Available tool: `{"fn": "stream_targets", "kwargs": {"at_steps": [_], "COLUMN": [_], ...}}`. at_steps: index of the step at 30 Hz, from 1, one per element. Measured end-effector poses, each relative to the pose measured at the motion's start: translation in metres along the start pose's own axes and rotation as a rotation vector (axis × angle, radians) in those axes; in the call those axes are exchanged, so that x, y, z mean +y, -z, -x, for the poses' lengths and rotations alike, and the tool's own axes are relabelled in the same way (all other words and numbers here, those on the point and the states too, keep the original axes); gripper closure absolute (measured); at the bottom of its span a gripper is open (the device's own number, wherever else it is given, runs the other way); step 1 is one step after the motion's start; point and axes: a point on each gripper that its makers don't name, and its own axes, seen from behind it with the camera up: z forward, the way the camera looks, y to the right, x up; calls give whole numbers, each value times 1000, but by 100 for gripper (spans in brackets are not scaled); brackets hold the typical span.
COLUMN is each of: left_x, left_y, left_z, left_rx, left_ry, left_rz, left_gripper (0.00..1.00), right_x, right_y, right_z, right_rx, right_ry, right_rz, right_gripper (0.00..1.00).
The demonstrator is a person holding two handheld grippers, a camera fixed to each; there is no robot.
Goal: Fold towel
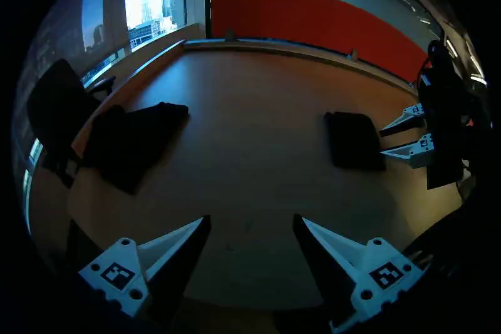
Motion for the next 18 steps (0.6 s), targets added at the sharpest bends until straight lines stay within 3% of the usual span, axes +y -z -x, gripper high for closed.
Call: {"fn": "stream_targets", "kwargs": {"at_steps": [11,18], "left_x": [2,4], "left_y": [0,0], "left_z": [0,2], "left_rx": [0,-2], "left_ry": [-11,-13], "left_rz": [5,9], "left_gripper": [3,3], "right_x": [-4,-9], "right_y": [2,2], "right_z": [35,53], "right_rx": [-47,-73], "right_ry": [-30,-64], "right_rz": [17,13], "right_gripper": [24,31]}}
